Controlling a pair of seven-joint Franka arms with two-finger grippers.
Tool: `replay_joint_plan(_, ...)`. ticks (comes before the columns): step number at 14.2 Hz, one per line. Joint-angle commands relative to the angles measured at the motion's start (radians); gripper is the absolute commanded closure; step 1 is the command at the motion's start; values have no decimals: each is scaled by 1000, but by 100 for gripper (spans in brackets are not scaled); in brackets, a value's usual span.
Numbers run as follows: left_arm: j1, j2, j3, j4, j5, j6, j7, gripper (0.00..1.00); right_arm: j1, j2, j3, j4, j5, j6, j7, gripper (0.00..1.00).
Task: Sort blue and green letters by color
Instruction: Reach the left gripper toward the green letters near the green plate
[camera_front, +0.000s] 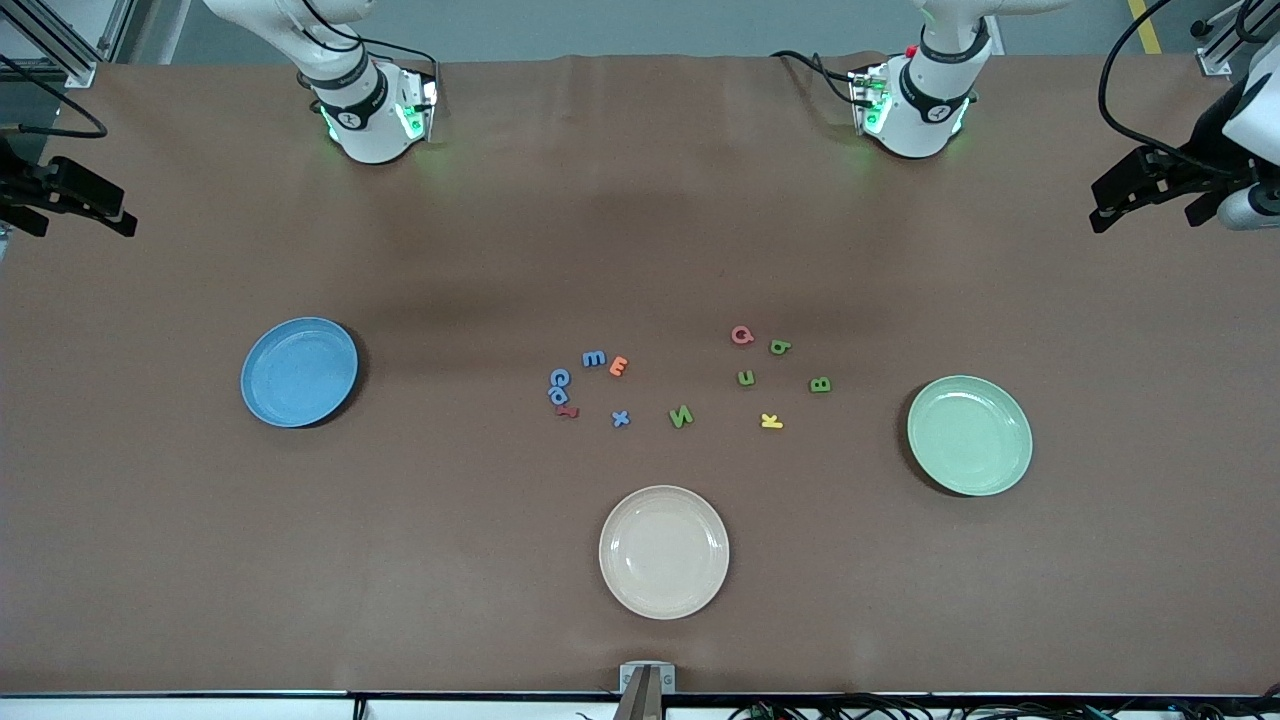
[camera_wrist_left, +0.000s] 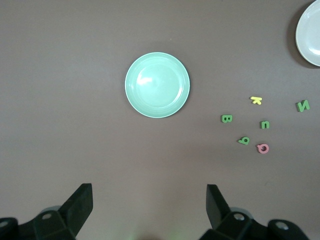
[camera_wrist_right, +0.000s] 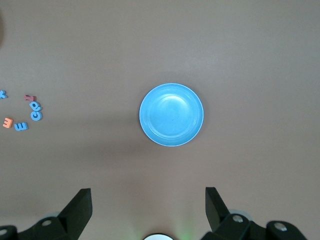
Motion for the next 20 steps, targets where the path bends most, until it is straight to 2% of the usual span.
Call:
replay_joint_plan(1, 2, 7, 6, 28, -15, -42, 11, 0, 4, -26, -1, -26, 12, 13, -1, 0)
replay_joint_plan(4, 2, 18, 6, 29, -12, -44, 19, 0, 3, -26, -1, -26, 18, 13, -1, 0)
replay_joint_plan(7, -24, 98, -8, 34, -12, -20, 21, 0, 3, -26, -2, -26, 18, 13, -2, 0)
replay_joint_plan(11, -97, 228, -63, 28, -15, 144, -16, 0, 1, -26, -4, -26, 5, 20, -5, 0)
replay_joint_plan(20, -333, 568, -69, 34, 0, 520, -496, 0, -2, -8, -1, -6, -29, 10, 8, 0)
